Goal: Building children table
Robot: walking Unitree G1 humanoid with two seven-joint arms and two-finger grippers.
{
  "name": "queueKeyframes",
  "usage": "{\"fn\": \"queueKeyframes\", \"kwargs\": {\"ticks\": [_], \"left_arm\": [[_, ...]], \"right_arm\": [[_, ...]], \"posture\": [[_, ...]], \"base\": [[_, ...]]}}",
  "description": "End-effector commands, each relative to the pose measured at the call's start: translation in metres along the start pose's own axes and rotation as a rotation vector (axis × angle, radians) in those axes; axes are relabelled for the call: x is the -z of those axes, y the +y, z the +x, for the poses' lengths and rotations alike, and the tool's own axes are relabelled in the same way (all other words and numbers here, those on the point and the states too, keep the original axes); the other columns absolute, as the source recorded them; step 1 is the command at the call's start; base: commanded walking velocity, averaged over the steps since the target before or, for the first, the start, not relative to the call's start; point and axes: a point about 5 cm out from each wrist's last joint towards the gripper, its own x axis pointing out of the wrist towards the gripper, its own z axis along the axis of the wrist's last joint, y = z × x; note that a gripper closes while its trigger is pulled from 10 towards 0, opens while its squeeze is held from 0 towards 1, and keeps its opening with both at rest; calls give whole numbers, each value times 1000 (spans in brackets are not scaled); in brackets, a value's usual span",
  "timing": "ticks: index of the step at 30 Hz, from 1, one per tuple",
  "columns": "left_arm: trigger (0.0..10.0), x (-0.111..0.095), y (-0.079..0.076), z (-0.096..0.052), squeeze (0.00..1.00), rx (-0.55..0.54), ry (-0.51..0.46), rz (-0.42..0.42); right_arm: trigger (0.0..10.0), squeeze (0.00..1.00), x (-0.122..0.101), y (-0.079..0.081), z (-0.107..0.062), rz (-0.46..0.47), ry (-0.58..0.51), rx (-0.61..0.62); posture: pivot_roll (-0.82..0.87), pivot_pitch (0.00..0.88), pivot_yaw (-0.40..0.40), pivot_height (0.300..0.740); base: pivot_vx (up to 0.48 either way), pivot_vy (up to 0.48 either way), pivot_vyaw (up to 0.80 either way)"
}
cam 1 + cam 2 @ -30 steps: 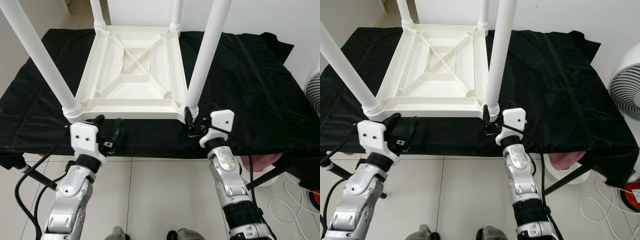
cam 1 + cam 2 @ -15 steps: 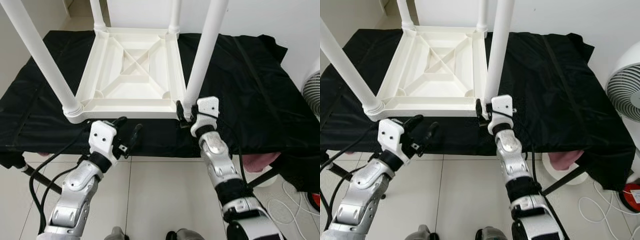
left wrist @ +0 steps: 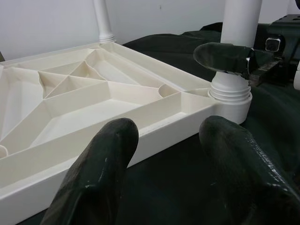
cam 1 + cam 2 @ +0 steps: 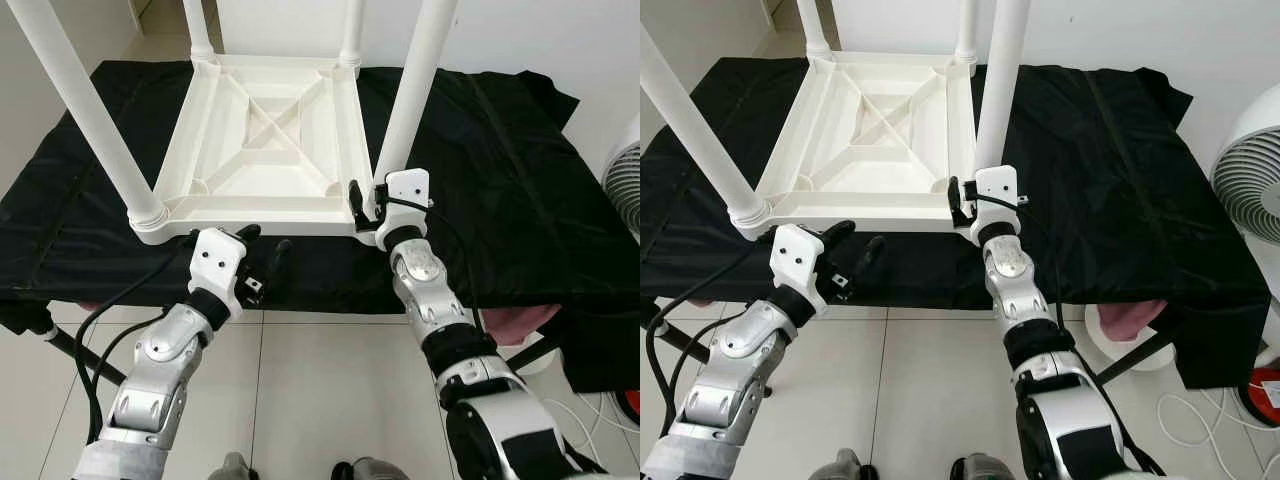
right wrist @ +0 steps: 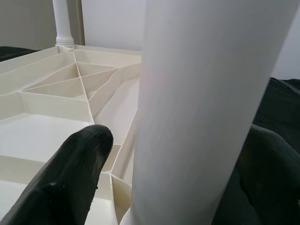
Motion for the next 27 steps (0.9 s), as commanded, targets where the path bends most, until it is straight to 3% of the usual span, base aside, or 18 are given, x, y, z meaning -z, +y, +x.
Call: {"fn": "queueKeyframes", "kwargs": {"ticks": [1, 7, 8, 11, 17, 22, 27], "left_arm": [[10000, 7, 6, -1, 0, -85, 48, 6], [10000, 6, 9, -1, 0, -107, 46, -9], [10000, 4, 9, -5, 0, -117, 28, -31], [10000, 11, 9, -19, 0, -147, 46, -44], [10000, 15, 8, -26, 0, -174, 53, -55], [10000, 17, 14, -46, 0, -257, 54, -149], [10000, 12, 22, -56, 0, -305, 17, -183]], "right_arm": [[10000, 0, 2, 0, -1, -2, 3, 8], [10000, 0, -1, -2, -6, 4, -46, 14], [10000, 0, -3, -6, -17, 16, -102, 17], [10000, 0, 0, -18, -43, 28, -135, 50], [10000, 0, 2, -23, -57, 17, -142, 61], [10000, 0, 7, -40, -99, -12, -124, 78], [10000, 0, 8, -41, -115, -34, -127, 49]], "posture": [[9, 77, -12, 740], [7, 79, -18, 740], [3, 85, -19, 740], [-1, 92, -19, 740], [-4, 91, -17, 740], [-21, 91, 1, 740], [-22, 81, 7, 740]], "base": [[0, 0, 0], [0, 0, 0], [0, 0, 0], [0, 0, 0], [0, 0, 0], [0, 0, 0], [0, 0, 0]]}}
